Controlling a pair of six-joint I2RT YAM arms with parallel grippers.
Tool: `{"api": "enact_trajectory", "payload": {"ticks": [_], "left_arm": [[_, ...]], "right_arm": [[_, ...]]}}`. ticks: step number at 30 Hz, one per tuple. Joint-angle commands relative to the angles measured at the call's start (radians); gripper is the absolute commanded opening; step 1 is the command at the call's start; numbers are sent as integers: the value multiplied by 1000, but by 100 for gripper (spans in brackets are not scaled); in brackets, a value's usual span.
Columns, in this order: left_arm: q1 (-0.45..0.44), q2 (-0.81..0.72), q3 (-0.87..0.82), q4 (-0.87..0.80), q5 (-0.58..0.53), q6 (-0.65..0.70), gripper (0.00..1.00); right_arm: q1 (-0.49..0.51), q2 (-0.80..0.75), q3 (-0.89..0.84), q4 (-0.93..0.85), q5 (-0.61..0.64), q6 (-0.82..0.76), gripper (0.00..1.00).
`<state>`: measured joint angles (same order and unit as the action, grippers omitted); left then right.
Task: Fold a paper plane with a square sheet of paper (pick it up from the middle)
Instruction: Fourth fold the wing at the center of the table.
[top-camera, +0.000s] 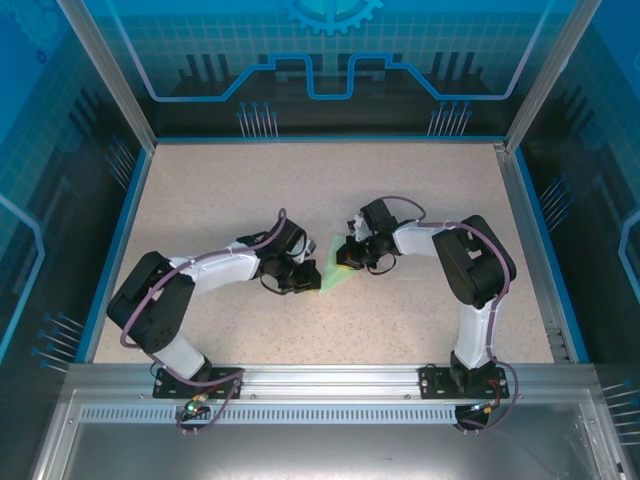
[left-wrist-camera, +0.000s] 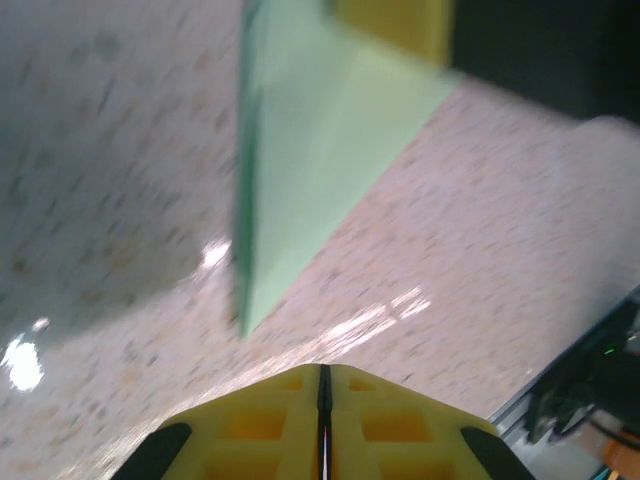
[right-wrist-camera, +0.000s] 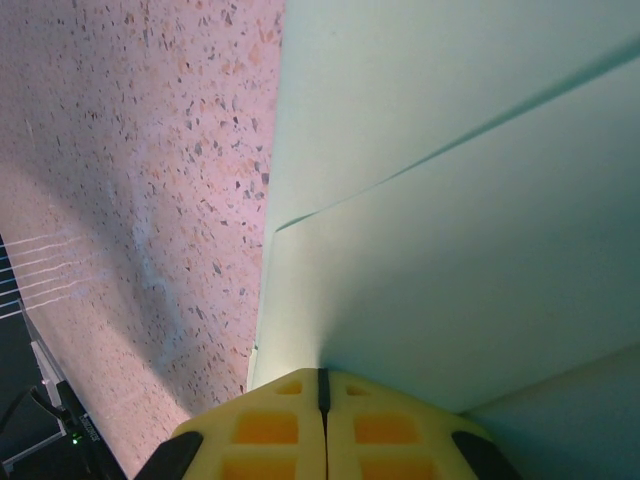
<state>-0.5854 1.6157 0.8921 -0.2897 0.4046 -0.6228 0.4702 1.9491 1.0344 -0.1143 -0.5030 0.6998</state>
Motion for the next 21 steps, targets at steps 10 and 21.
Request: {"api": "enact_trajectory", "payload": {"ticks": [10, 21], "left_arm": [[-6, 216, 135, 136, 4, -40, 6], [-5, 272, 107, 106, 5, -15, 6]], "right_arm": [[-7, 97, -27, -121, 133, -14, 5], [-7, 99, -29, -124, 137, -11, 5]]}}
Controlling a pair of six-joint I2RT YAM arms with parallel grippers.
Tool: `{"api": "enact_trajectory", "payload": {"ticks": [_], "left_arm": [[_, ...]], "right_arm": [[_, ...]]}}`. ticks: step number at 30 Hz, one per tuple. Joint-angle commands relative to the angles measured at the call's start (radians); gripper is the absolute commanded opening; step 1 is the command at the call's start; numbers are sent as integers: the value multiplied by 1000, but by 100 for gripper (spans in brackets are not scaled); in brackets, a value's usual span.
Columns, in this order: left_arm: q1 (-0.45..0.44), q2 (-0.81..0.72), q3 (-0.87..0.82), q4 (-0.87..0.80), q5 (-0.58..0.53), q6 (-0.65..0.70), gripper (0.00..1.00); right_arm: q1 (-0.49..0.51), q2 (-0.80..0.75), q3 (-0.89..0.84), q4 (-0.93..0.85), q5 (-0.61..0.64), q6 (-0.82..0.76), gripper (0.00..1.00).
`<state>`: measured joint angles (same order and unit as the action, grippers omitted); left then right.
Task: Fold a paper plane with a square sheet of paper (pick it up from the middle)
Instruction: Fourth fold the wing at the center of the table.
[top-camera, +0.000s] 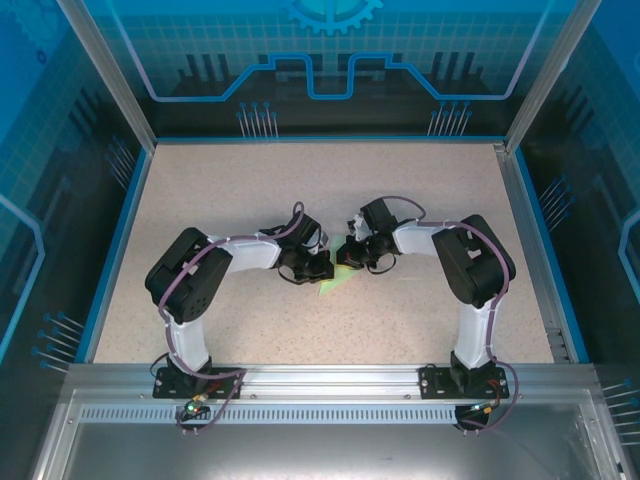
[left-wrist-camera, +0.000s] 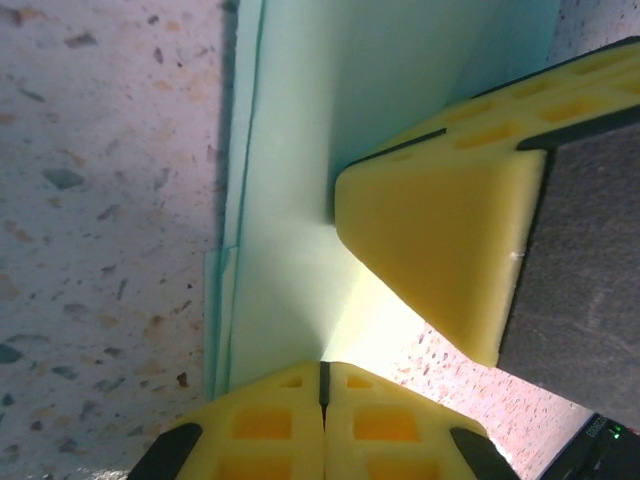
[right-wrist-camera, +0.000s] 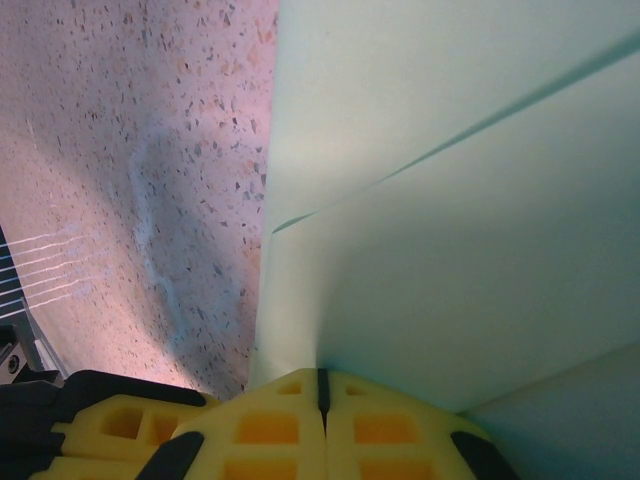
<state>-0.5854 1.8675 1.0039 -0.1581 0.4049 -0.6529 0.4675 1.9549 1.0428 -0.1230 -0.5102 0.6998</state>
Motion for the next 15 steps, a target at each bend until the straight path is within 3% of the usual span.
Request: {"api": "enact_trajectory", "payload": {"ticks": [1, 15], "left_arm": [[-5, 19, -17, -35, 7, 23, 5], [-7, -77, -244, -92, 51, 52, 5]], "right_arm": [[-4, 93, -39, -117, 145, -11, 5], [-14, 97, -45, -125, 155, -13, 5]]}}
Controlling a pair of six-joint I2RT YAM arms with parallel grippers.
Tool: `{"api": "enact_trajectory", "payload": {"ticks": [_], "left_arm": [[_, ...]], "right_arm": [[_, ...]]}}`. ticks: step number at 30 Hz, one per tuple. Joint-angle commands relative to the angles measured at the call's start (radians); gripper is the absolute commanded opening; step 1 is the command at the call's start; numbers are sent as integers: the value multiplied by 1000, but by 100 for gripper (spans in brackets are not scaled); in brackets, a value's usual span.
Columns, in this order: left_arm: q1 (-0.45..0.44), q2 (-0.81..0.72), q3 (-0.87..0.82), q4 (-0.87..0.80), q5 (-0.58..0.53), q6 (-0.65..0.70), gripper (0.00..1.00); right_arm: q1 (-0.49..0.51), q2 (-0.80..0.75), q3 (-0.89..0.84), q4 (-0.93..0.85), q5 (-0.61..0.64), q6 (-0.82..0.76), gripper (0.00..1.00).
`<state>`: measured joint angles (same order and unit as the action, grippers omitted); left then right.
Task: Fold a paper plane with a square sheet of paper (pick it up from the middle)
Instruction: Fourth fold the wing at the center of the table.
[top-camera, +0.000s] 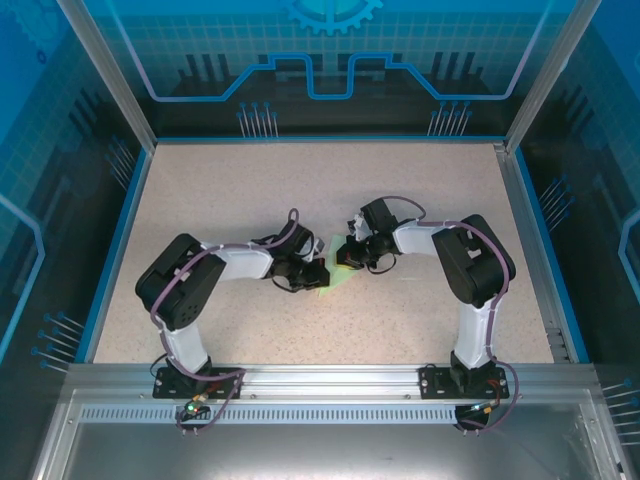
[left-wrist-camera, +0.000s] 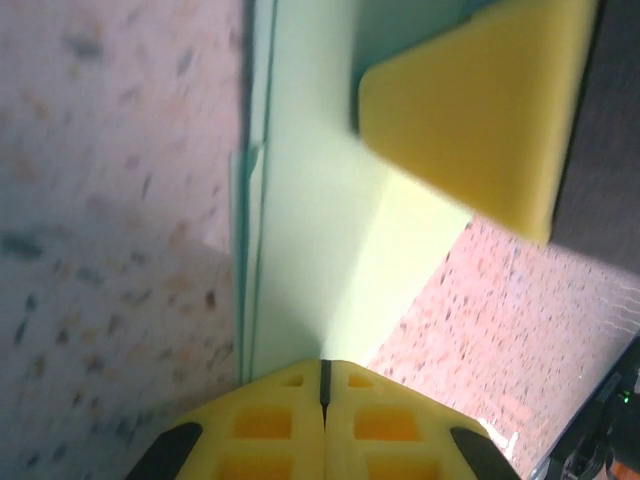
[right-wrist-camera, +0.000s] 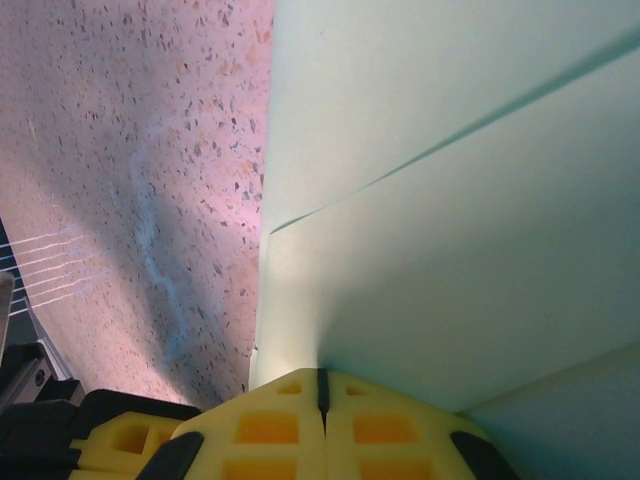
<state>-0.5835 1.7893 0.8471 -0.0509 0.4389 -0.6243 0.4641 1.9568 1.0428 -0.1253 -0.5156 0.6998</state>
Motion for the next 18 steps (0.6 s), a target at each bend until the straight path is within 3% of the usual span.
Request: {"api": "enact_trajectory", "payload": {"ticks": [1, 11, 18], "left_arm": [[-8, -9, -103, -204, 16, 22, 5], [-9, -161, -90, -306, -1, 51, 4], [-9, -218, -69, -60, -13, -78, 3]], "right_arm": [[-12, 94, -44, -124, 161, -14, 5], [-13, 96, -45, -127, 161, -16, 5], [-14, 97, -35, -123, 149, -11, 5]]}}
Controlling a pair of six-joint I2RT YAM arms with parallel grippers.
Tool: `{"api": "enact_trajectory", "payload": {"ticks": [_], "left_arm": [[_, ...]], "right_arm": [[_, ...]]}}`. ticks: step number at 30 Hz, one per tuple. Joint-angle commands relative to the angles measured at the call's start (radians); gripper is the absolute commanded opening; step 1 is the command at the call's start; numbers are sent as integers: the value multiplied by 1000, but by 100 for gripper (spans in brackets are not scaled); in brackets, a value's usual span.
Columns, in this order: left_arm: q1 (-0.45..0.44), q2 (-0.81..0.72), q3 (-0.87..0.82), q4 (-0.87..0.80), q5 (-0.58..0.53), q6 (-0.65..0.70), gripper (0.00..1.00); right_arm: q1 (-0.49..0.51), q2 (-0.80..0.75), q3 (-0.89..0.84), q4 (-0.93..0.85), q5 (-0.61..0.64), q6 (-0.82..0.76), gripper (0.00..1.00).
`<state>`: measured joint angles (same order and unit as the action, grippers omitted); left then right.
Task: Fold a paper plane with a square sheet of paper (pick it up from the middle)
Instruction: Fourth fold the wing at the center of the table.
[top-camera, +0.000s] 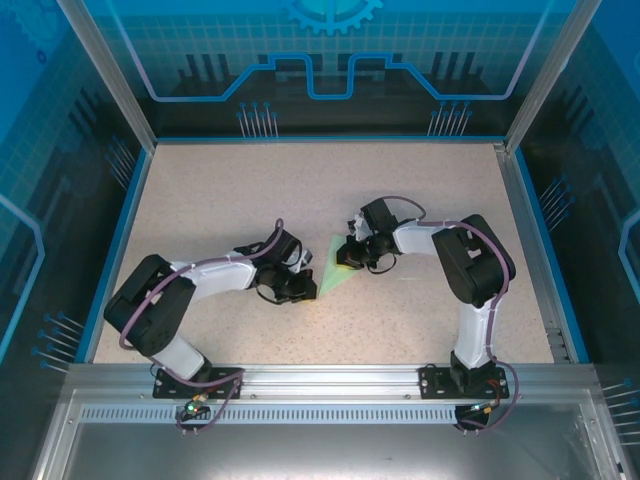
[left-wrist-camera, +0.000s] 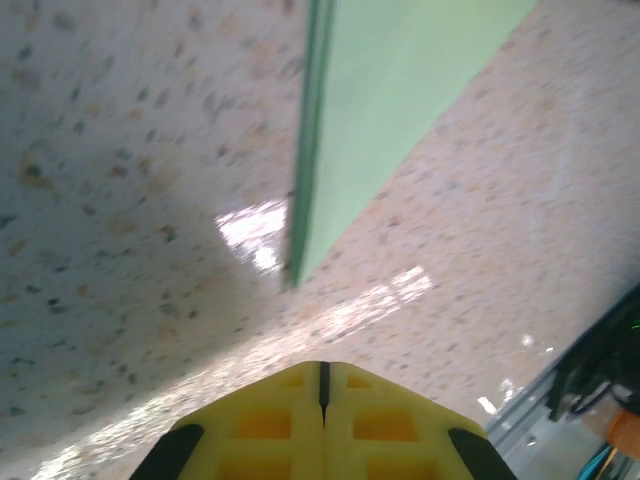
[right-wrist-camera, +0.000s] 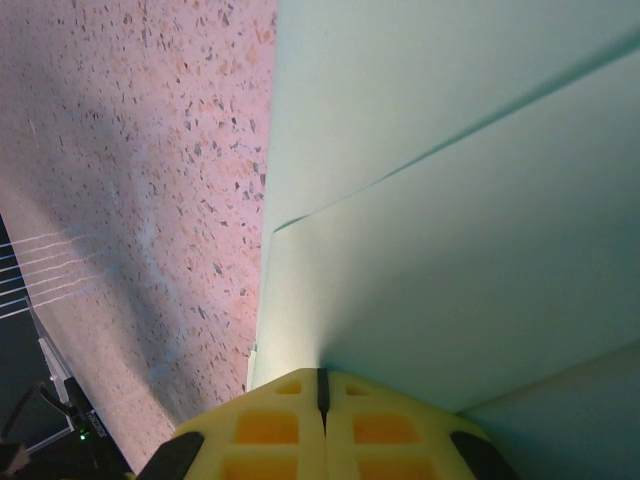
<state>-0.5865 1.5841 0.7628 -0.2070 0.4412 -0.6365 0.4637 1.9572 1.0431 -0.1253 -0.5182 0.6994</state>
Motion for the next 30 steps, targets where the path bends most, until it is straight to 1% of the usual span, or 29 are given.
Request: {"api": "enact_trajectory", "payload": {"ticks": [1, 4, 9, 16, 20, 25, 30], "left_arm": [[-6, -1, 12, 131, -16, -83, 2], [-7, 44, 14, 186, -32, -105, 1], [-7, 113, 28, 213, -46, -109, 0], [-7, 153, 10, 175, -69, -87, 0], [-7, 149, -18, 143, -91, -76, 0], [-6, 146, -31, 115, -113, -66, 0], [-7, 145, -27, 110, -118, -66, 0]], "right_arm": [[-13, 95, -32, -125, 151, -13, 5], [-13, 96, -29, -125, 148, -12, 5], [-13, 97, -28, -125, 145, -12, 5], [-13, 81, -23, -128, 131, -18, 5], [-7, 20, -14, -122, 115, -46, 5], [38, -63, 45, -152, 120, -119, 6], [109, -102, 20, -132, 99, -135, 6]]}}
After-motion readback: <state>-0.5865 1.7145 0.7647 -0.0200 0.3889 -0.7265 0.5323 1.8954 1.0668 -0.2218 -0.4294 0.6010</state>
